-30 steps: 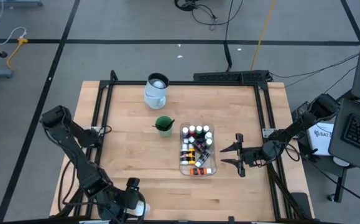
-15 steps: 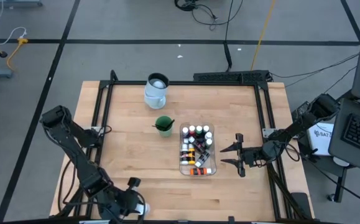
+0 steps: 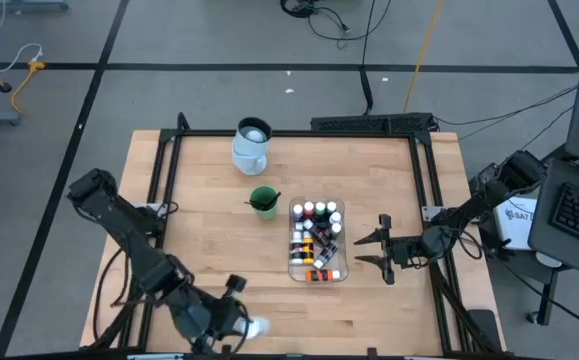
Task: Pick & Place Paint Supplies
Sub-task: Put the large white paint bottle into the transparent bin
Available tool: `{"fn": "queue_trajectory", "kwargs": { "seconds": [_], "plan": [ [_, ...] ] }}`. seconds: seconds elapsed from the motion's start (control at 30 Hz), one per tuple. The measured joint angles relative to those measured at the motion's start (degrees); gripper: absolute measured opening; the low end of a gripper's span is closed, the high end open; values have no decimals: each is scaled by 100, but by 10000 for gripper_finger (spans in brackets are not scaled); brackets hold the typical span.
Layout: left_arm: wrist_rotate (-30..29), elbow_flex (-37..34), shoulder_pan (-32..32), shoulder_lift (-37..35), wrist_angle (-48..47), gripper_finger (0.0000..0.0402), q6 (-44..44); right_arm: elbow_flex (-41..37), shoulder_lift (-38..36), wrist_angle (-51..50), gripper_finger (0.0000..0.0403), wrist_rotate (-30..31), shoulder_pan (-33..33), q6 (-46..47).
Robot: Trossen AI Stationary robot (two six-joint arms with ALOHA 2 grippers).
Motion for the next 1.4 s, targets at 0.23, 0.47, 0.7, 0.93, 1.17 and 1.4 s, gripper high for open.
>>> {"fn": "queue_trajectory", "kwargs": {
  "seconds": [0.23, 0.47, 0.7, 0.93, 1.17, 1.4],
  "plan": [
    [-1319, 1059, 800, -21, -28, 98, 671, 0, 1, 0, 169, 0, 0, -8],
    [-511, 1232, 2037, -15, -63, 98, 438, 1, 0, -2, 169, -1, 0, -29],
    [276, 1241, 2981, 75, -219, 98, 423, 1, 1, -3, 169, 1, -2, -54],
    [1419, 1241, 3406, 497, -495, 98, 117, -1, -1, -43, 169, 2, -2, -117],
    [2192, 1243, 3591, 874, -487, 98, -75, 0, 1, -41, 169, 1, -2, -116],
    [2921, 1238, 3934, 1240, -525, 98, -198, 0, 1, -42, 169, 1, 0, -118]
  ]
}}
